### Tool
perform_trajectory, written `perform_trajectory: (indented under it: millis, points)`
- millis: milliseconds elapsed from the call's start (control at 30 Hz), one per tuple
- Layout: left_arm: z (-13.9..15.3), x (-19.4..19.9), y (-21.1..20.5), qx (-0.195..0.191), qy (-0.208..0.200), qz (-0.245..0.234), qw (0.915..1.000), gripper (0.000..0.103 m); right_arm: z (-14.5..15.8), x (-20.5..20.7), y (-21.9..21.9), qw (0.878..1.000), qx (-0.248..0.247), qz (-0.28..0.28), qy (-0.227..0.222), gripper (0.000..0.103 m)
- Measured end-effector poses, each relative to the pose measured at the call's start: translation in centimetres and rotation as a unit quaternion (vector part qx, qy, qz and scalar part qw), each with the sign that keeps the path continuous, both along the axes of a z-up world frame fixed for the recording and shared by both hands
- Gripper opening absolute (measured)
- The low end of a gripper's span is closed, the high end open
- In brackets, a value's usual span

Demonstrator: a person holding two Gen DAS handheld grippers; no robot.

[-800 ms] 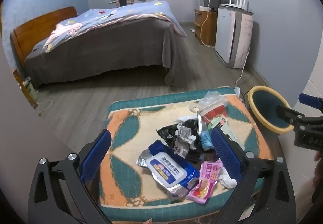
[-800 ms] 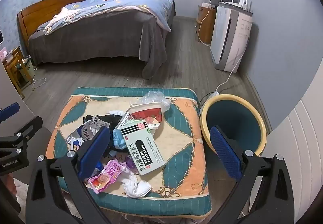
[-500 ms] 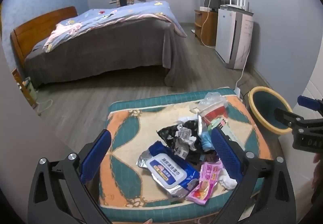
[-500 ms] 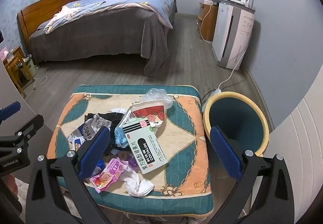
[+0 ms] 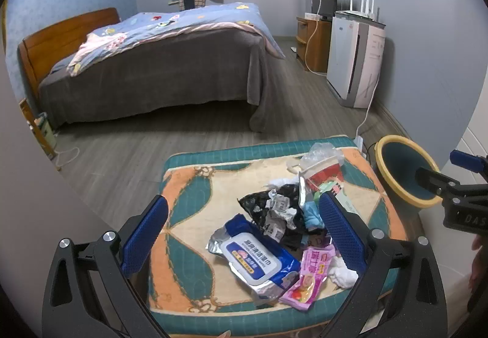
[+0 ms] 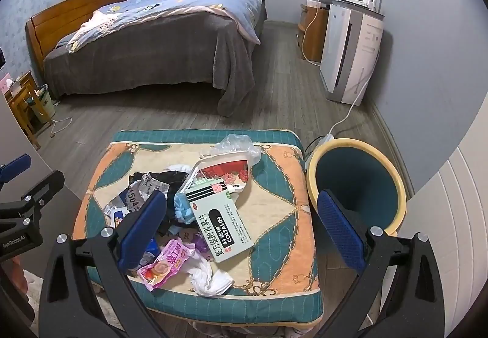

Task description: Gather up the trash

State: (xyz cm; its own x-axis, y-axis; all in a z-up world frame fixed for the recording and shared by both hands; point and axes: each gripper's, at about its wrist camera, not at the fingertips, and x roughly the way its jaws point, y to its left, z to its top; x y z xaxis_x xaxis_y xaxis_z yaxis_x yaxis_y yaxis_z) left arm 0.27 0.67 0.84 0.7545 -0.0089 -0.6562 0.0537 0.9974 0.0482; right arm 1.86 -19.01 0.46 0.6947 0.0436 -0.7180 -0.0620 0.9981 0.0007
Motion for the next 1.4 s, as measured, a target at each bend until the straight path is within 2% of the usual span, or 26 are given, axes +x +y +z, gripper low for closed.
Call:
perform_trajectory:
  millis: [1400]
  points:
    - [-0.26,-0.23,-0.04,0.001,0.0,0.0,1.0,0.098,0.44,-0.03,-0.57,1.0,0.003,-0.008,0.002,0.097]
